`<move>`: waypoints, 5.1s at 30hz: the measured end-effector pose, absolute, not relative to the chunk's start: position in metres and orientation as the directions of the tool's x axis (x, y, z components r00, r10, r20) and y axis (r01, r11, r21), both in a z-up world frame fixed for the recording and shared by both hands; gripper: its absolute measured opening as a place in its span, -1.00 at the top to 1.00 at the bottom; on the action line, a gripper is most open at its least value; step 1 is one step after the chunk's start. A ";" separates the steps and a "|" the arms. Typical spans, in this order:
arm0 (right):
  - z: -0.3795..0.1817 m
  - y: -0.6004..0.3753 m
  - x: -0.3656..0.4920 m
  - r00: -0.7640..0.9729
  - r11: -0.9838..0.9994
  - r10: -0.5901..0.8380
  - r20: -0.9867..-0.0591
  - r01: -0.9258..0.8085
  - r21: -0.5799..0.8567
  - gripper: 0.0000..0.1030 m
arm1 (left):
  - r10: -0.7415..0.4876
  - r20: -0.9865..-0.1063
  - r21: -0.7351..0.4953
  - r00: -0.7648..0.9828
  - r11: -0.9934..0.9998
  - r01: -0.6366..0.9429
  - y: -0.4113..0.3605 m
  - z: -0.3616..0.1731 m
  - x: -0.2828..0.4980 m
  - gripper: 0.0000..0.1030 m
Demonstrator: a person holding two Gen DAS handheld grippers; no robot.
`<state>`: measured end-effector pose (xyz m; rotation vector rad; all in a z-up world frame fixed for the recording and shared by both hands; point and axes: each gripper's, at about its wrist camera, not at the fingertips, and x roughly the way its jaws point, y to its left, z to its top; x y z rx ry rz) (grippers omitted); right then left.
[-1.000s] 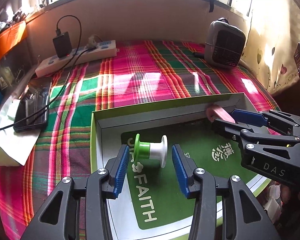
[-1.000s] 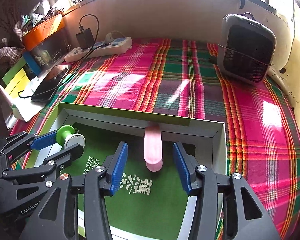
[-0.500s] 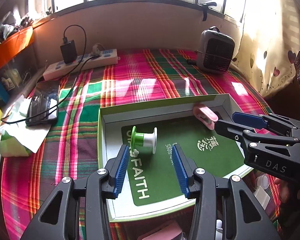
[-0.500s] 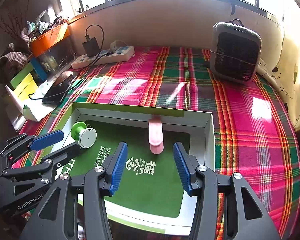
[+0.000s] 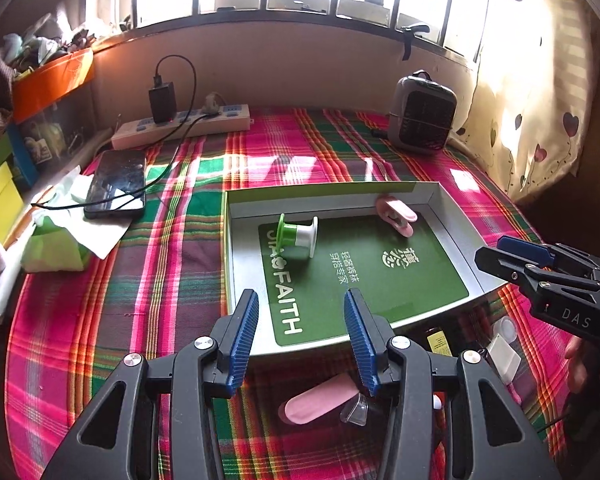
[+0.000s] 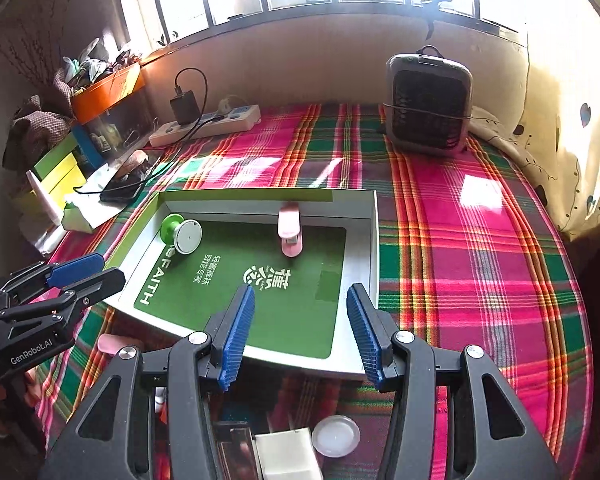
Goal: Organize rigid objects
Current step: 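Withdraw both tools from the box toward the remaining items on the cloth, then close the left tool on the pink silicone strip while the right tool grasps the white round lid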
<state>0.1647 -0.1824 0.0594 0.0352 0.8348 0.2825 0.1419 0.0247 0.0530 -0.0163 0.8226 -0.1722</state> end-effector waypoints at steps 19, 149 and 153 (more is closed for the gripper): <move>0.045 -0.222 0.113 0.653 0.980 0.195 -0.732 -0.157 0.121 0.04 | -0.171 -0.730 -0.126 0.662 0.985 0.115 0.043 0.042 0.102 0.15; 0.014 -0.245 0.109 0.615 0.994 0.103 -0.782 -0.095 0.056 0.44 | -0.067 -0.774 -0.037 0.630 0.997 0.060 0.033 0.009 0.120 0.57; 0.015 -0.246 0.109 0.615 0.994 0.105 -0.781 -0.095 0.059 0.44 | -0.063 -0.771 -0.037 0.633 0.998 0.055 0.033 0.009 0.119 0.62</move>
